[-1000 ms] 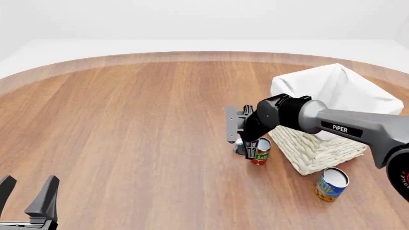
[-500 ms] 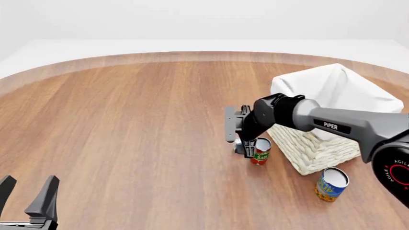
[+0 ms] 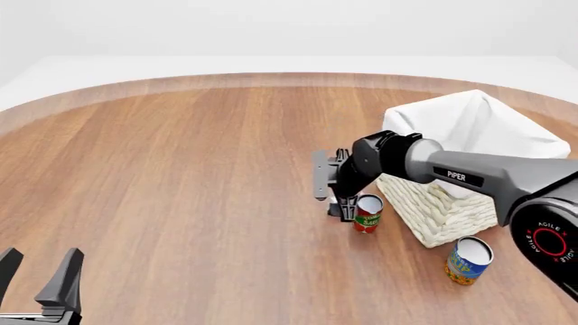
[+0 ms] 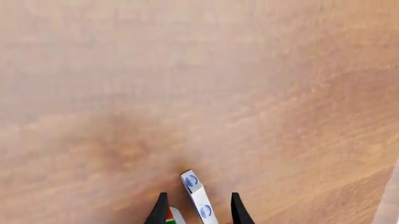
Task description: Pick up the alphabet soup and the cream cheese box, and put them in the basket.
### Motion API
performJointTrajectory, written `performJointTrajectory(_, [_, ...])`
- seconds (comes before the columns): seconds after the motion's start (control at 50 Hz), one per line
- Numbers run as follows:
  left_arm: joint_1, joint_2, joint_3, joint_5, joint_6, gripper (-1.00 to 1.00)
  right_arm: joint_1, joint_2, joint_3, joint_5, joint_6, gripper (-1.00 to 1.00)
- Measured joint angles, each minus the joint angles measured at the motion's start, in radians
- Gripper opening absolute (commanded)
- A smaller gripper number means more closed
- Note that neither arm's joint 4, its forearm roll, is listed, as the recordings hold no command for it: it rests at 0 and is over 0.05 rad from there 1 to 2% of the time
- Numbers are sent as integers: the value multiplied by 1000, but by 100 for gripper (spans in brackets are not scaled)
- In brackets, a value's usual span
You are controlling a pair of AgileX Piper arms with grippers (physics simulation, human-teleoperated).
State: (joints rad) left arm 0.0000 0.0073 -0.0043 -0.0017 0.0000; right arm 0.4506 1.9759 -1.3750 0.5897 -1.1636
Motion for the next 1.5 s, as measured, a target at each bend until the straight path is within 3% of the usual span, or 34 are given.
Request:
performJointTrajectory(1.36, [0,0,0,0,0,100,-26,136,-95,17,-5,100])
performJointTrajectory(1.38, [0,0,0,0,0,100,-25,136,-95,17,-5,-100])
performJointTrajectory(1.5, [0,0,0,0,0,100,-21,130,-86,8,-11,-100])
